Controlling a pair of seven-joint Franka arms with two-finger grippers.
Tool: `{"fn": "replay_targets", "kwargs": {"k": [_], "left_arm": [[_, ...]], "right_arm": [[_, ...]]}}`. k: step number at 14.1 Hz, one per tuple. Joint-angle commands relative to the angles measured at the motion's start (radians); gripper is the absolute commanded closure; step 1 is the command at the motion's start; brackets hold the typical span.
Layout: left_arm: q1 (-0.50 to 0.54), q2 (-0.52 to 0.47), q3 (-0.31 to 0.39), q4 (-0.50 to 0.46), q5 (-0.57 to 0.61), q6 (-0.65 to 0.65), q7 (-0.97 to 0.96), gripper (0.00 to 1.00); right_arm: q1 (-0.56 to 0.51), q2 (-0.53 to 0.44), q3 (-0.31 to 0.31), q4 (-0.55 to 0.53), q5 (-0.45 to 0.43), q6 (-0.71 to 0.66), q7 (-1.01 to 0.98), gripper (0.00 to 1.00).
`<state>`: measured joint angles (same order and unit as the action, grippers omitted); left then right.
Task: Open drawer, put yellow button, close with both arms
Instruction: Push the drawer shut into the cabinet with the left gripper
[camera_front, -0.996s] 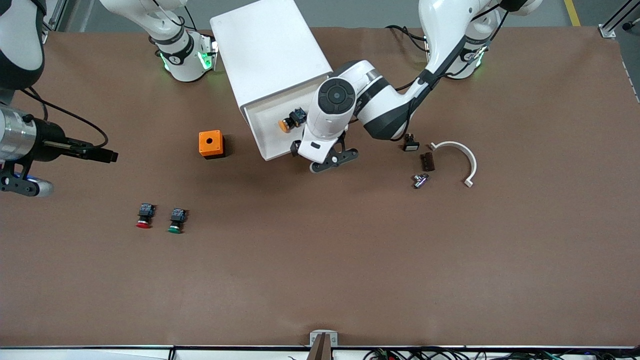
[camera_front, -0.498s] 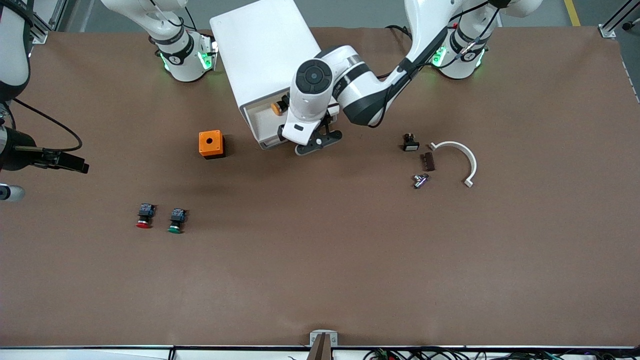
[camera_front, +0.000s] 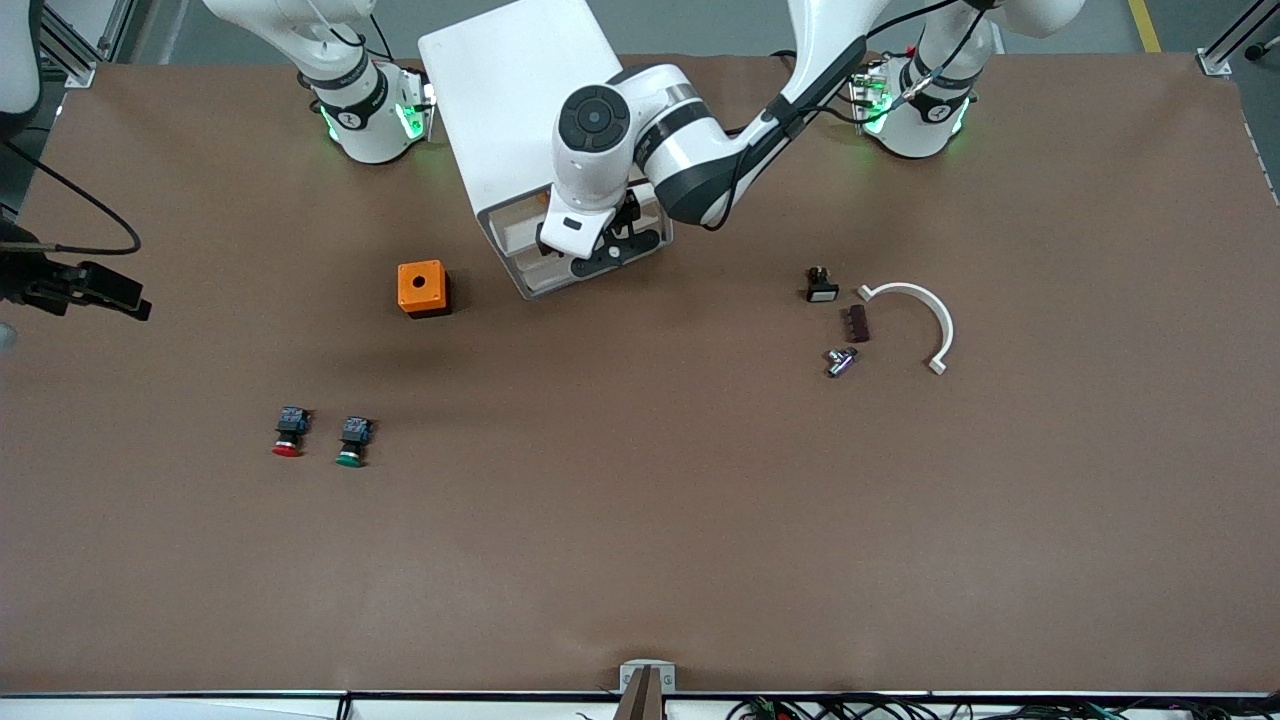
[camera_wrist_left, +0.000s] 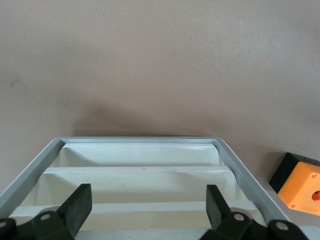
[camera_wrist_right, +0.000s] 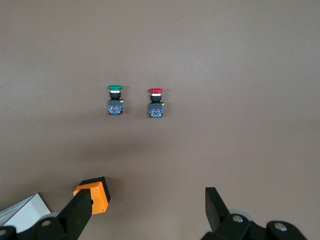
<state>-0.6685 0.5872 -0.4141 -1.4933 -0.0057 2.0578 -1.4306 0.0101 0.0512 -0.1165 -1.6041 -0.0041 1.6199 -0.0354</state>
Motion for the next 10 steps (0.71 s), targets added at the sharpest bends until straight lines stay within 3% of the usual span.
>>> {"fn": "replay_targets", "kwargs": {"k": [1,10], "left_arm": [[-0.025,-0.001,-0.002,0.004,-0.013,0.019,-0.048,0.0],[-0.082,0.014,-0.002,0.002,-0.014,0.088,-0.145,0.0]], "right_arm": [[-0.006,-0.024,0.026,0.032,-0.014,-0.052,-0.003,0.0],[-0.013,-0.016,0.024,0.101,-0.008,-0.093,-0.011,0.0]]}}
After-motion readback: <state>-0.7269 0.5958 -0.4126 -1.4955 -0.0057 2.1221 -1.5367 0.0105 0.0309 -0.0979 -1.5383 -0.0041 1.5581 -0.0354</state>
